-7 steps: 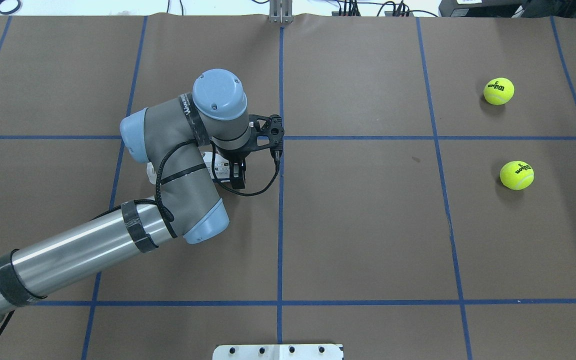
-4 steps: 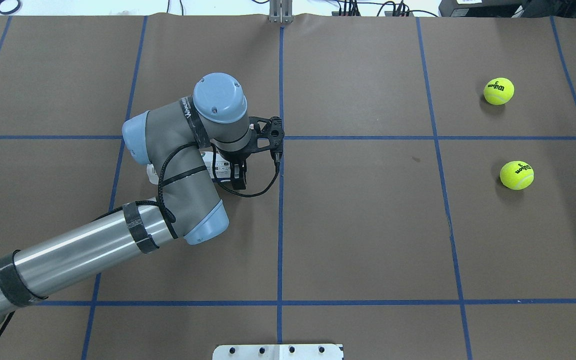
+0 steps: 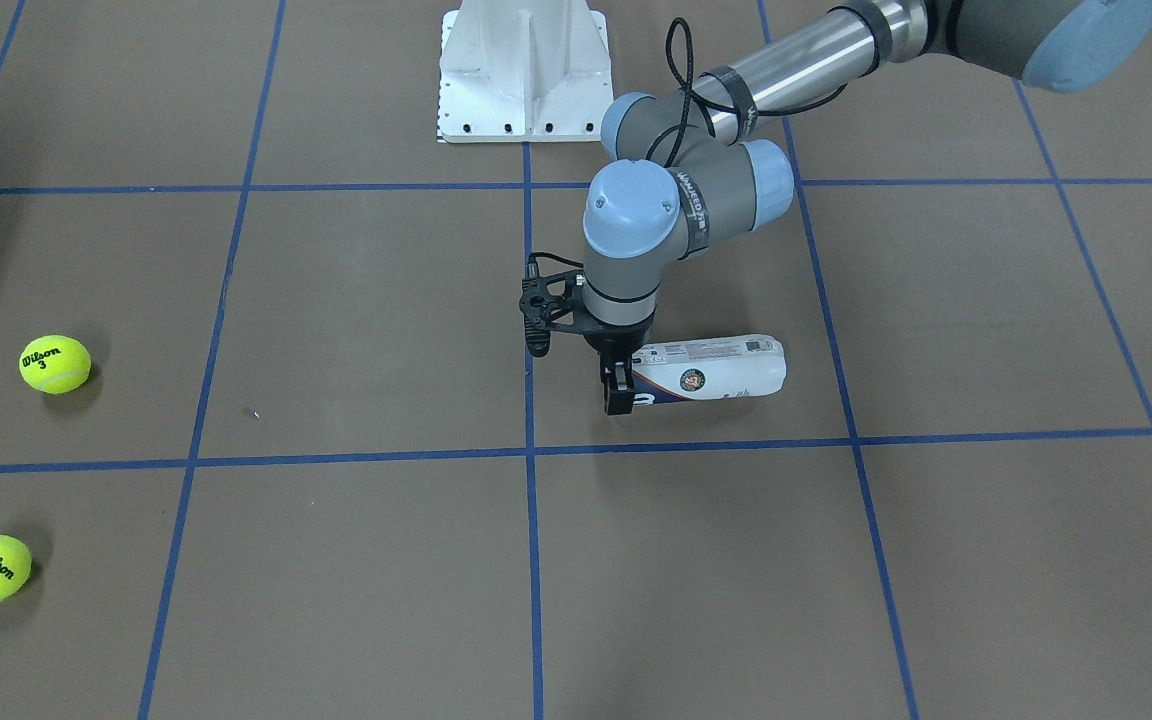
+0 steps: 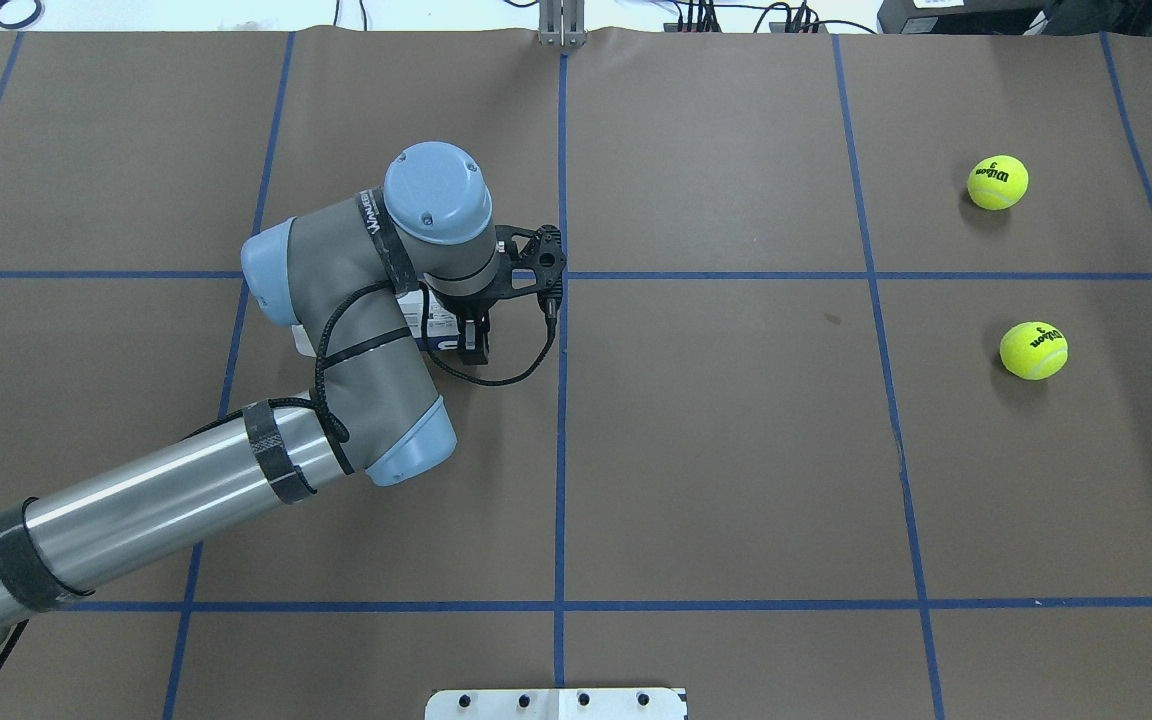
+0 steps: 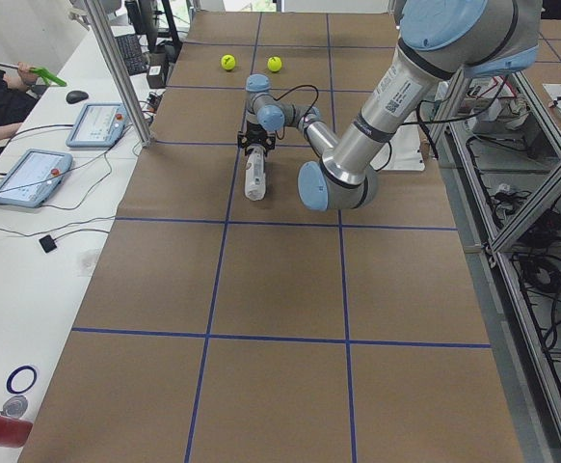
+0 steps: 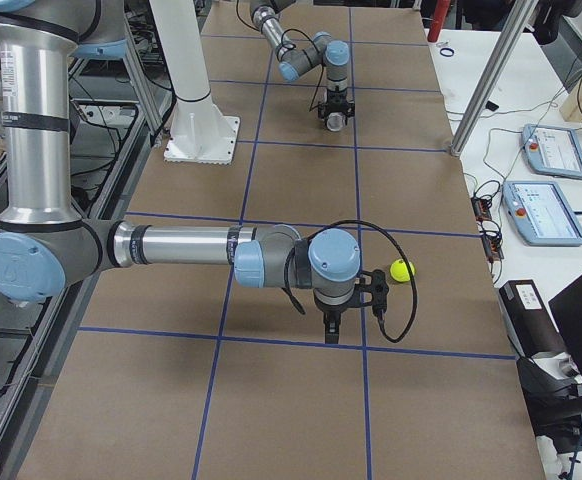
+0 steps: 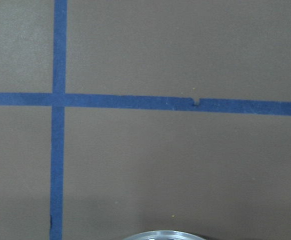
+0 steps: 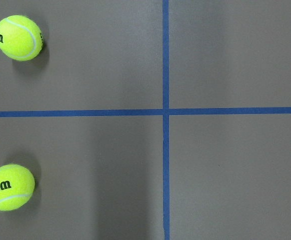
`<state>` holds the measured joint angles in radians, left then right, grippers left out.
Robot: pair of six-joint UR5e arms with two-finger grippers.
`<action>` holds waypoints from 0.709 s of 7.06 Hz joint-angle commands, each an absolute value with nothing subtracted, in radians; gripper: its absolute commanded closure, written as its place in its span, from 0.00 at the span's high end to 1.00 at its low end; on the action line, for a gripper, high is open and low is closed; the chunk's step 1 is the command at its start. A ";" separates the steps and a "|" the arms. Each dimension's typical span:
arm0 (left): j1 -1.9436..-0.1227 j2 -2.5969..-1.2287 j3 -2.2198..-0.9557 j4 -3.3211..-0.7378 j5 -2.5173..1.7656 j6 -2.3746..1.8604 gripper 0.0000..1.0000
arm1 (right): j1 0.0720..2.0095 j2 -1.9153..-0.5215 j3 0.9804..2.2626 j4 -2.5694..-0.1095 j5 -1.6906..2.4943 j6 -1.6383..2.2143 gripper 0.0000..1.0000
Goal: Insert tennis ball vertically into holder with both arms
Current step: 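Lower the left gripper and close it around the can's middle, then lift the can with the left gripper and rotate it upright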
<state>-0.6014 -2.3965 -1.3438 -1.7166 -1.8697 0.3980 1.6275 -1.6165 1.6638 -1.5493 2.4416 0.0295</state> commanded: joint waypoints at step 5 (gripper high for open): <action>-0.640 -2.399 -1.536 -1.733 -1.859 0.241 0.44 | 1.629 -1.617 1.686 -1.551 2.494 0.031 0.99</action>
